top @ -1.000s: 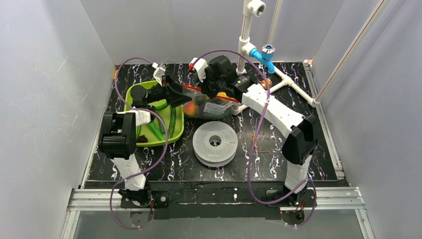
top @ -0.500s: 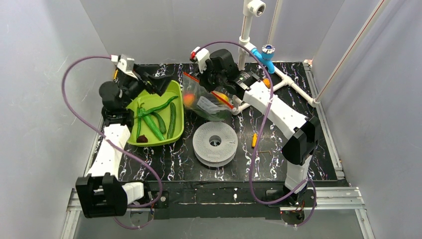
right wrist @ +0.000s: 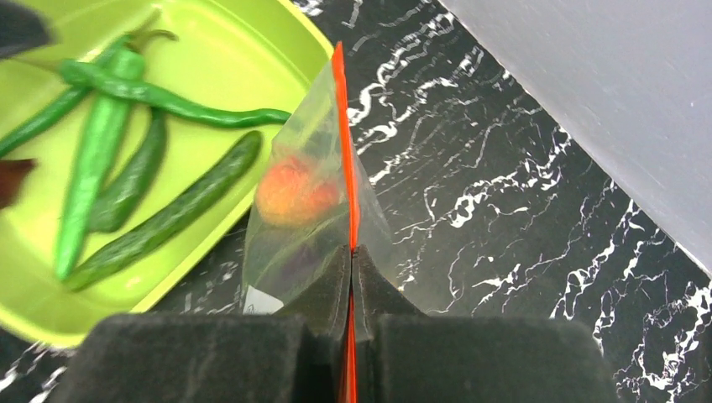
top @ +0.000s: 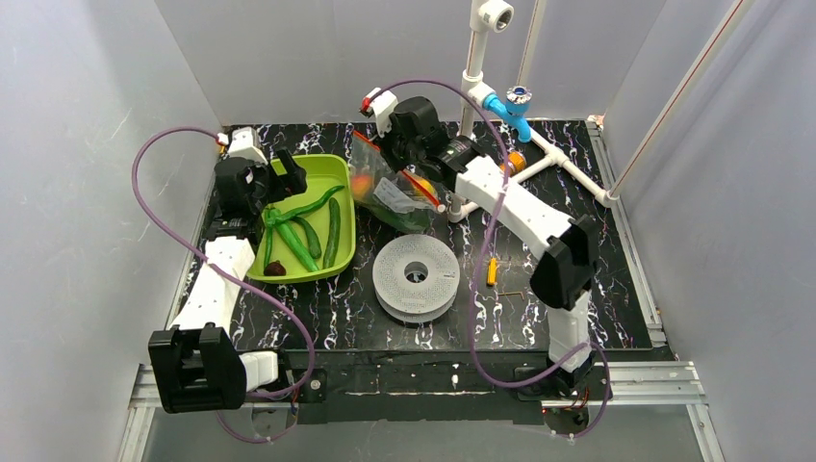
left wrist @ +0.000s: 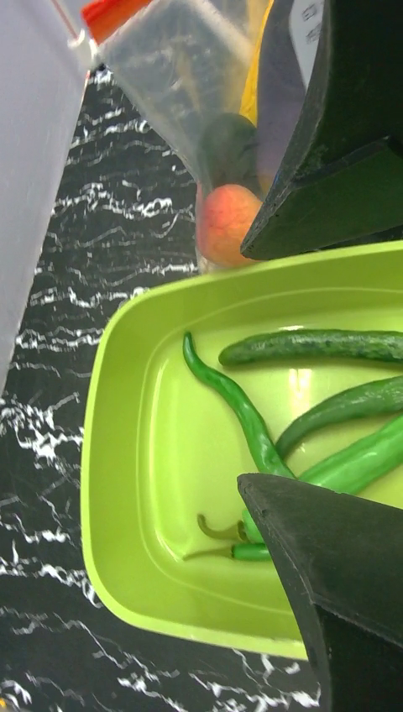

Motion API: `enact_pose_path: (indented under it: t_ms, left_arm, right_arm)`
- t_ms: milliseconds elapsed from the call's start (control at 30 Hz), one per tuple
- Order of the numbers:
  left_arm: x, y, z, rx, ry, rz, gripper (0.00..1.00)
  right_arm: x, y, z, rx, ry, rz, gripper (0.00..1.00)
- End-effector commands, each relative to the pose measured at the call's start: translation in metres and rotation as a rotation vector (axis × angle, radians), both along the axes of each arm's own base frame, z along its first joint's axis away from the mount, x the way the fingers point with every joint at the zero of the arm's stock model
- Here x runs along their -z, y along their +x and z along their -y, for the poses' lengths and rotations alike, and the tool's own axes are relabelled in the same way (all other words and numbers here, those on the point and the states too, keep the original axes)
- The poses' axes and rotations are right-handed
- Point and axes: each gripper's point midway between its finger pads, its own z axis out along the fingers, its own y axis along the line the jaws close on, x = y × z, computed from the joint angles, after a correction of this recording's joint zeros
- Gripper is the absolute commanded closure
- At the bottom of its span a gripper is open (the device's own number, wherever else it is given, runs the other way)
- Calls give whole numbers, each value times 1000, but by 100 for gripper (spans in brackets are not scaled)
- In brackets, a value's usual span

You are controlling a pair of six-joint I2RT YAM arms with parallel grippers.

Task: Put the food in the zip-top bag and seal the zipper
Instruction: Place the zipper food storage bag at the center of the board.

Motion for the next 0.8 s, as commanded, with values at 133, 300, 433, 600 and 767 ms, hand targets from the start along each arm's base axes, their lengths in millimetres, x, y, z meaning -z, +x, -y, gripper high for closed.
enact_pose_path:
  t_ms: [133,300,433,600,767]
  left_arm:
    - [0,-3,-20,-113,22,-39,2]
    - [0,-1,-15,-95,-5,-60,2]
    - [-1,1,-14,-92,-5,-59,2]
    - [5,-2,-14,-92,-4,-89,2]
    - [7,-2,-13,-83,-2,-91,2]
  right_arm:
    - [-6,83,3,188,25,160,99]
    - [1,103,11,244,-56,232,99]
    - [-5,111,20,286,-109,286,95]
    - [-22,108,27,310,-155,335,40]
    - [-47,83,16,281,-198,412,23]
